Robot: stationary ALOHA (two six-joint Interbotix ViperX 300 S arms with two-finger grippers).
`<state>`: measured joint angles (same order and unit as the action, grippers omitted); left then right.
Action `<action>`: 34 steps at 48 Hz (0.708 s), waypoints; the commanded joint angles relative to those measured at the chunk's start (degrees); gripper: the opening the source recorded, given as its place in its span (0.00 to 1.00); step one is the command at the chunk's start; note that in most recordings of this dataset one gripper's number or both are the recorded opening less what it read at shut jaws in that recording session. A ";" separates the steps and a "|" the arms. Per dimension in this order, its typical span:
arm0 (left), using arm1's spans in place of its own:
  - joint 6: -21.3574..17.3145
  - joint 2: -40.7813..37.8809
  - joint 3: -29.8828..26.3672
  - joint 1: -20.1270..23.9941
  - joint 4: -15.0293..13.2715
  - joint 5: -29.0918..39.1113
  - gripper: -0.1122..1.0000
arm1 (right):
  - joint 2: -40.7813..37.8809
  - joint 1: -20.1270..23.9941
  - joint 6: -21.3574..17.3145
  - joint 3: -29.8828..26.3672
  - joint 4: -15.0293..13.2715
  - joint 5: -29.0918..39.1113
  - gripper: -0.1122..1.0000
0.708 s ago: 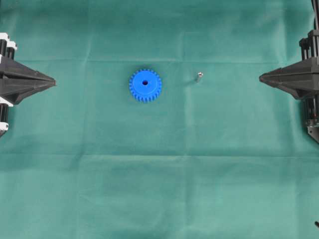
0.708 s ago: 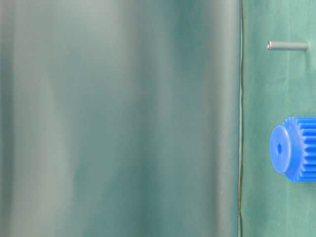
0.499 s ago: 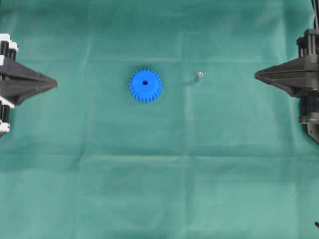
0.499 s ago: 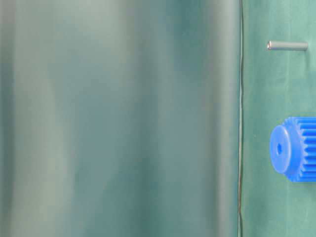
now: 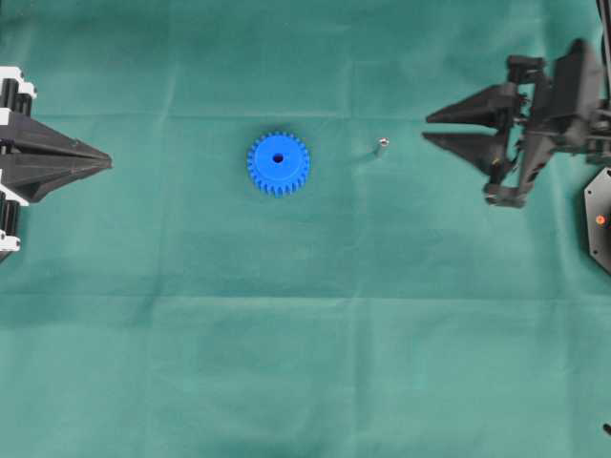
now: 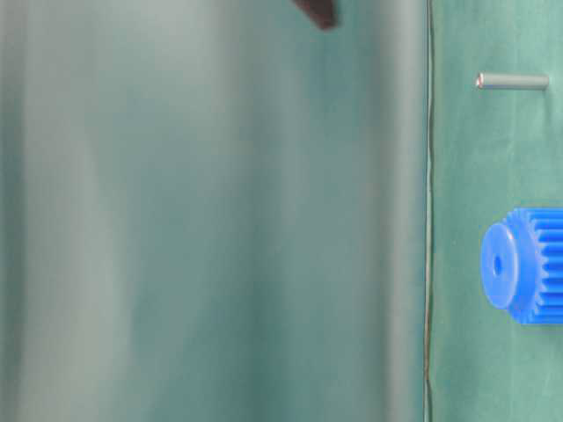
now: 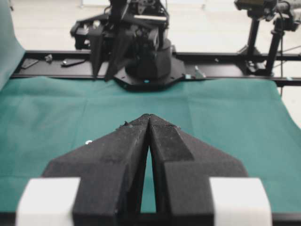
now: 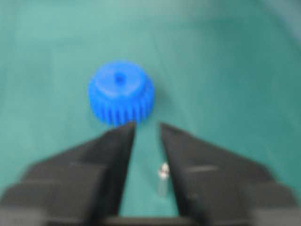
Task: Insert the shaft placed at a random location into the center hole of the medium gear at another random location.
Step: 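Move the right gripper left toward the silver shaft, then lower the right gripper over the shaft and close on it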
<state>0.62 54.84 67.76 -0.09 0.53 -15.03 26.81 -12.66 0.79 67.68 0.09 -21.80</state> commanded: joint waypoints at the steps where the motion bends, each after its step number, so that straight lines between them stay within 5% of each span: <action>1: 0.00 -0.44 -1.32 0.18 0.09 -0.18 0.10 | -4.39 -0.26 0.09 -1.93 0.18 -3.34 0.62; 7: 0.00 -0.62 -1.23 0.18 0.09 -0.09 0.10 | -10.81 -0.35 0.18 -2.29 0.18 -8.53 0.89; 19: 0.09 -2.02 -1.23 0.26 0.09 -0.18 0.10 | -20.57 -1.76 0.18 -3.16 0.79 -17.05 0.84; 34: 0.09 -3.08 -1.23 0.26 0.18 -0.44 0.10 | -27.86 -2.90 0.18 -5.71 0.79 -18.02 0.84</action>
<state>0.62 52.38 67.76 0.00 0.53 -14.94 -0.44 -15.12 0.79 63.37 0.70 -38.94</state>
